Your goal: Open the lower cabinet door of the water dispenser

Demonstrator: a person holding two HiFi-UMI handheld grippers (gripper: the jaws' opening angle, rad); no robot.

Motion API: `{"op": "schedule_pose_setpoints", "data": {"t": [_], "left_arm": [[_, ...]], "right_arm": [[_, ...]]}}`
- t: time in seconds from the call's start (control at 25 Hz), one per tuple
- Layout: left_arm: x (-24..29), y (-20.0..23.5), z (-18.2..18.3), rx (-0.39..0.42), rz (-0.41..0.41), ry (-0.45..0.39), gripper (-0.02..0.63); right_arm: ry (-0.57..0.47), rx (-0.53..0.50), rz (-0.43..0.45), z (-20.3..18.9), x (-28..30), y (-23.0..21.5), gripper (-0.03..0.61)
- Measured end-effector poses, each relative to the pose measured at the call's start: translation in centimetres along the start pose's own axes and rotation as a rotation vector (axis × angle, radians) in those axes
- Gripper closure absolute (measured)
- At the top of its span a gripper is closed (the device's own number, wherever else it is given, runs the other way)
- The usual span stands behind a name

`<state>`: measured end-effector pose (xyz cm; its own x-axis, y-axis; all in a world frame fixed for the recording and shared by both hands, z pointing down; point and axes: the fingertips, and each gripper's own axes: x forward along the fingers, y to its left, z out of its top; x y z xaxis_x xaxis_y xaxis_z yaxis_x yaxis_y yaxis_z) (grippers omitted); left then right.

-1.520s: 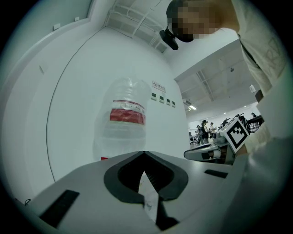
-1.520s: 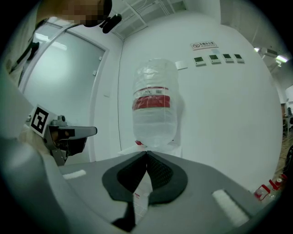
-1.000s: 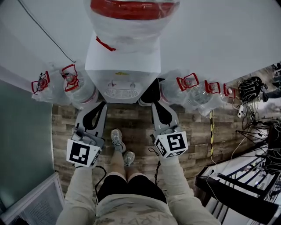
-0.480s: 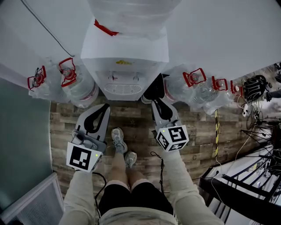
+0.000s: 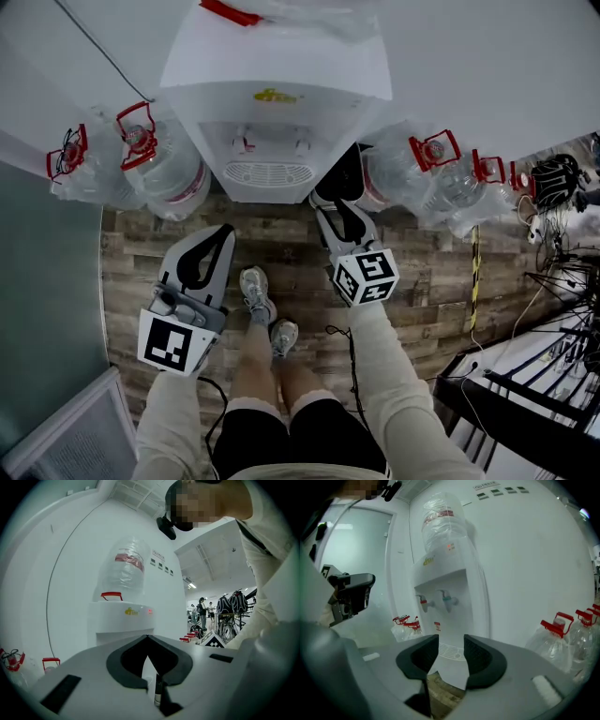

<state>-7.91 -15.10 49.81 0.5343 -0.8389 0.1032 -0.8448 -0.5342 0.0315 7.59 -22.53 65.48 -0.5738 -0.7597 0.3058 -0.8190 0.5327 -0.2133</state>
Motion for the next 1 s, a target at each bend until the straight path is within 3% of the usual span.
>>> {"op": "schedule_pose_setpoints", "data": {"t": [0.16, 0.36, 0.68, 1.0], "left_arm": [[0.5, -0.1, -2.2, 0.006, -0.012, 0.002, 0.612], [1.8, 0.0, -4.8, 0.013, -0.032, 0.022, 0.612], [4.1, 1.7, -8.2, 0.041, -0.046, -0.013, 0.612], [5.7, 3.9, -12.1, 0.057, -0.030, 0.002, 0.612]], "right_arm": [[0.028, 0.042, -0.011, -3.4, 1.7, -1.6, 0.387], [0.103, -0.004, -0.011, -7.8, 4.1, -3.7, 0.360], [0.170, 0.032, -0.024, -14.2, 8.2, -7.3, 0.282], [0.225, 0.023, -0.028, -18.9, 12.9, -9.6, 0.254]]}}
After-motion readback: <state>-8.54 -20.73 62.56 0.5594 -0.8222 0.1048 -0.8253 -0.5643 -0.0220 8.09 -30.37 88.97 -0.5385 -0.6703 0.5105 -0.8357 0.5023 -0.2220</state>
